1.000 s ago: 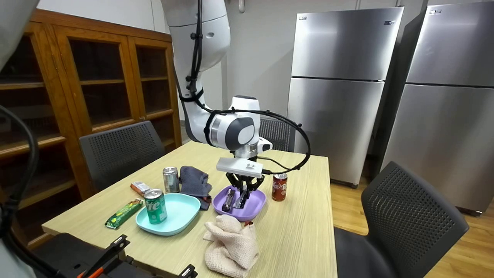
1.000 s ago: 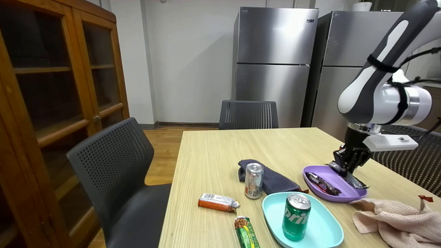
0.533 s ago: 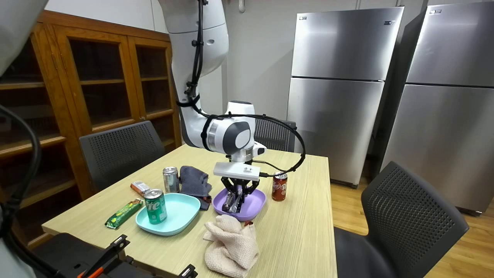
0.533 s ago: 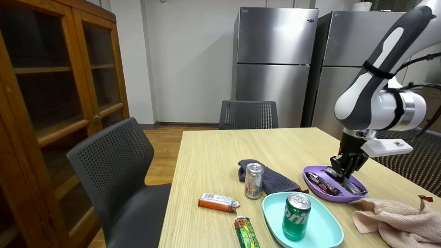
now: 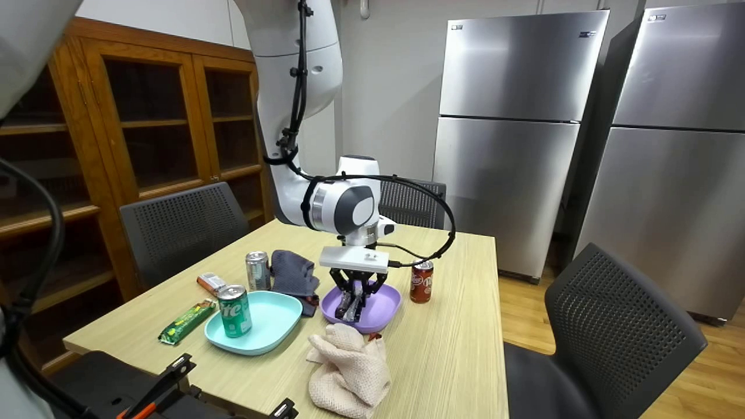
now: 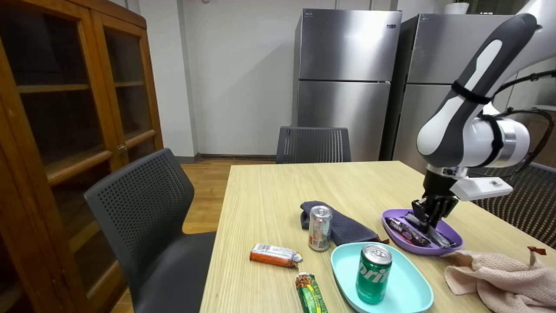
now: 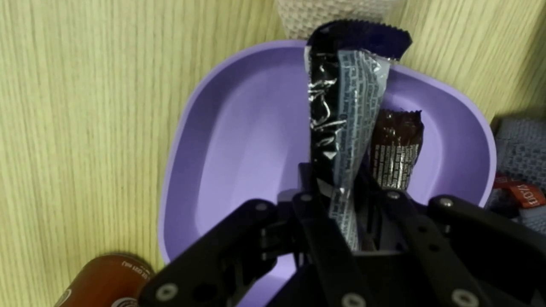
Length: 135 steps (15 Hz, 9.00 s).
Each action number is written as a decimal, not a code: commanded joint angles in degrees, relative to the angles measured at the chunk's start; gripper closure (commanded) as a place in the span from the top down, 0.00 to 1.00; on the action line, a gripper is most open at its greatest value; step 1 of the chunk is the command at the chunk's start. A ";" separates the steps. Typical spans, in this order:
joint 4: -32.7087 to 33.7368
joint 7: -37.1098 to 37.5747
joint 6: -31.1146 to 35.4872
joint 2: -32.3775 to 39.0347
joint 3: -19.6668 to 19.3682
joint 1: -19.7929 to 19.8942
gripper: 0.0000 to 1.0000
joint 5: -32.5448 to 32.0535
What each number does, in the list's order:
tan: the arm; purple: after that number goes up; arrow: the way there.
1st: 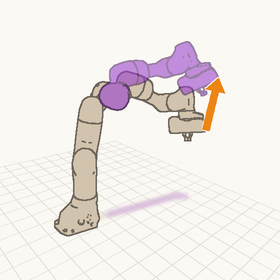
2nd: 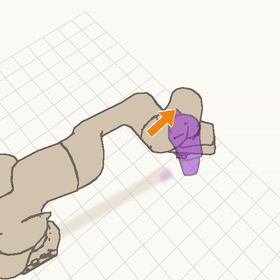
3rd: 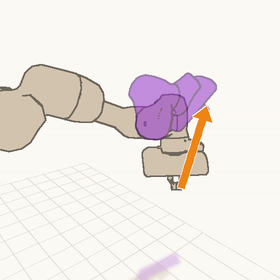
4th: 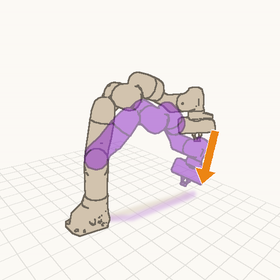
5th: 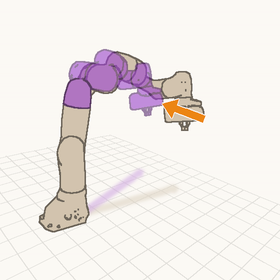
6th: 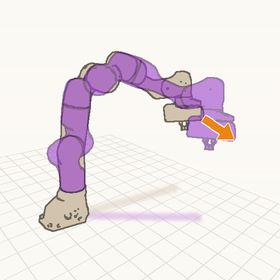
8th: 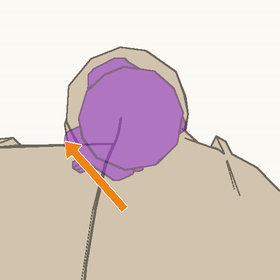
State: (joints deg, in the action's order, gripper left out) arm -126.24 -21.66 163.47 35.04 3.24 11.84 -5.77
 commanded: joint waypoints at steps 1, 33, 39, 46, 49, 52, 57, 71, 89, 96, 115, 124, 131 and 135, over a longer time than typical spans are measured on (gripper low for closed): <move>0.12 -0.40 -1.81 -1.46 -0.12 0.34 0.58 -0.67; 11.05 13.11 -13.83 -1.95 -6.98 0.41 1.00 7.77; 15.75 13.39 -14.72 0.69 -6.20 0.96 1.00 9.77; 24.28 16.56 -15.98 6.62 -6.72 0.77 1.00 10.28; 27.75 17.52 -16.45 9.42 -6.64 0.76 1.00 10.57; 30.45 17.80 -16.69 11.51 -6.41 0.89 1.00 10.81; 33.40 17.58 -16.84 13.45 -6.13 1.12 1.00 11.04; 33.34 15.77 -15.94 13.55 -5.55 1.49 0.38 10.63; 11.84 9.37 -10.43 -5.39 -5.46 1.23 0.38 7.48; 1.16 6.03 -7.65 -13.41 -4.69 -0.80 0.38 5.90; -12.50 1.37 -4.36 -20.03 2.21 -8.88 0.38 3.01; -12.66 -1.58 -4.64 -18.39 5.59 -10.63 0.38 2.80; -14.55 -2.73 -4.16 -16.64 6.22 -11.17 0.38 0.51; -15.61 -3.03 -4.67 -16.12 5.47 -11.71 0.38 -1.66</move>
State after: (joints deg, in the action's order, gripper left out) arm -140.60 -23.84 158.86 19.84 8.84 0.22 -5.55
